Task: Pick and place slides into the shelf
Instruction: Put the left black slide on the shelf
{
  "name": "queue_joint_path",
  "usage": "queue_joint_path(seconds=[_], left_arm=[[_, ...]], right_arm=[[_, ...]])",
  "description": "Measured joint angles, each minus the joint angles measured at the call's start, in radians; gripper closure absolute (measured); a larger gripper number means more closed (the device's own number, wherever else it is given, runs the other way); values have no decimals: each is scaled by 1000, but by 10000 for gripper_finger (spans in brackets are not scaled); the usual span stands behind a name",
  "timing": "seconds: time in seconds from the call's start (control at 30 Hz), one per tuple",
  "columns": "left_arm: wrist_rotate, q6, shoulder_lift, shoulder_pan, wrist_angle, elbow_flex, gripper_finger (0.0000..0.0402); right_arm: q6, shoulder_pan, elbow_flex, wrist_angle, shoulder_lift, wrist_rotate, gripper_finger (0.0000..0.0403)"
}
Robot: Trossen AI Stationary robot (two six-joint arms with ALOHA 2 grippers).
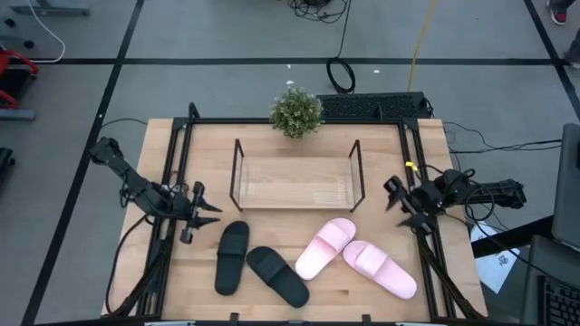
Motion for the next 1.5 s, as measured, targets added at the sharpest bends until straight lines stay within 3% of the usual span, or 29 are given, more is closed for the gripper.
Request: queue_joint_path(seconds=[0.2, 0.47, 0.7, 1.17, 1.37, 1.5], left_arm=[[-85, -19, 0, 0, 205, 0, 289], [-86, -91, 0, 0, 356, 0, 289], [-93, -12, 0, 0, 378, 0, 289], [-95, 185, 1, 1, 500, 17, 289], [-100, 185, 43, 1, 352, 152, 289], [-147, 171, 153, 0, 190, 320, 289]], right_arm=[[-97, 0, 0, 45, 19, 239, 197], [-143, 0, 0, 117, 91, 300, 197], [-166, 0, 0, 130, 182, 473, 197], [-212, 0, 23, 294, 261, 468, 197], [-302, 18, 165, 294, 327, 362, 197], [-370, 47, 312, 187, 407, 309, 197]])
